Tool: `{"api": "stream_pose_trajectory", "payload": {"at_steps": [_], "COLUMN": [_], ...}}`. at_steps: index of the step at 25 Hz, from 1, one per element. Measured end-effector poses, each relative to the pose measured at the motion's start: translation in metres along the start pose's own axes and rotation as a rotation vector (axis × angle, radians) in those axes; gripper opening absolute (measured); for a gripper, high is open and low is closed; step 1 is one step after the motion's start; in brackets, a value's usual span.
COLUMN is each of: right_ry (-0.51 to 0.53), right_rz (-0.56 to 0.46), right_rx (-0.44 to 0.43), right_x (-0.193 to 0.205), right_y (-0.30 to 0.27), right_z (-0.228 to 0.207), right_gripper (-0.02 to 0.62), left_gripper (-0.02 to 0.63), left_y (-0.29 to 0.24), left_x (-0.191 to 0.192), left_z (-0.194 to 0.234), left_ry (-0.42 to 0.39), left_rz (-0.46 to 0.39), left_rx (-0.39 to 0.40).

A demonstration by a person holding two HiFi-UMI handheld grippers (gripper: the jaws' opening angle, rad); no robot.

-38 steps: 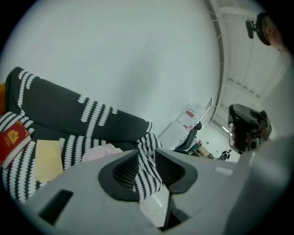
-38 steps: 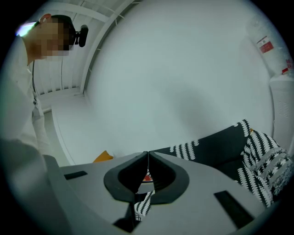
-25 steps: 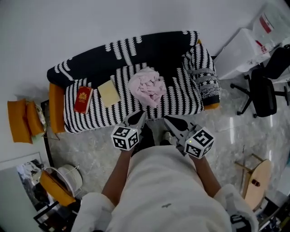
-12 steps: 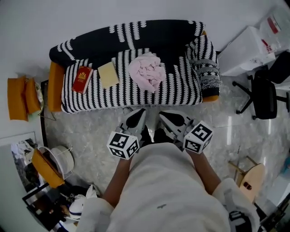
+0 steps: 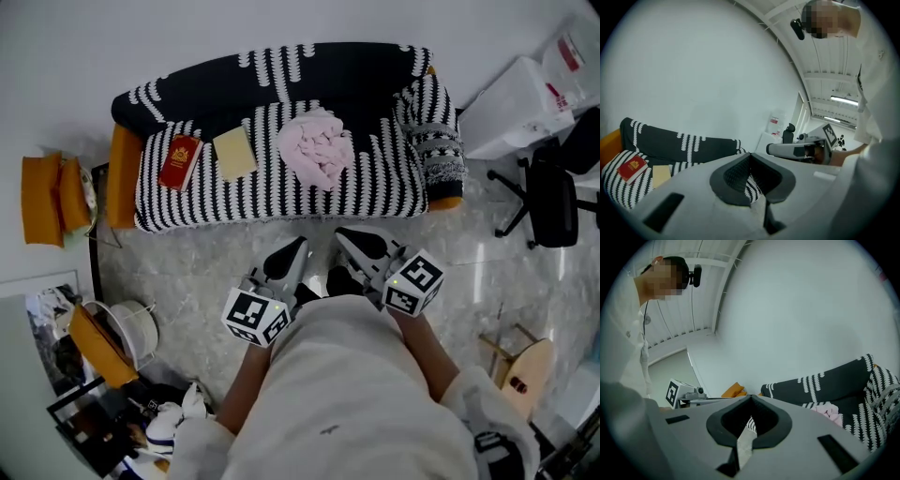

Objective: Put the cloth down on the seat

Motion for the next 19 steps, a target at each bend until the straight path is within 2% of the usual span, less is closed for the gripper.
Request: {"api": "stream_pose_trajectory", "payload": {"at_steps": [8,19], "right_ry": [0.028,0.048], "right_rz": [0.007,0.035], "right_rx": [-0.011,-0.026], "right_x": [0.003,0.003], "right_y": [-0.018,-0.024], "right_z": [0.017,0.013], "right_gripper": [0.008,0.008], "left_gripper": [0.012,0.012], "left_y": [0.014,0.012], "left_x": [-0.005,-0.002], "left_z": [0.012,0.015], "left_ry": [-0.007,0.001], "left_rz": [-0.005,-0.01], "left_rx": [0.007,-0.007]}}
Point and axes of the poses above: the fingertips, and each gripper's own axes: y backward along the fingers, z to its left, x out of its underside, the point moved 8 cm from there along y, backward along the fingers, and after that the axes turned 6 degrees about -y, right-handed, at the moved point
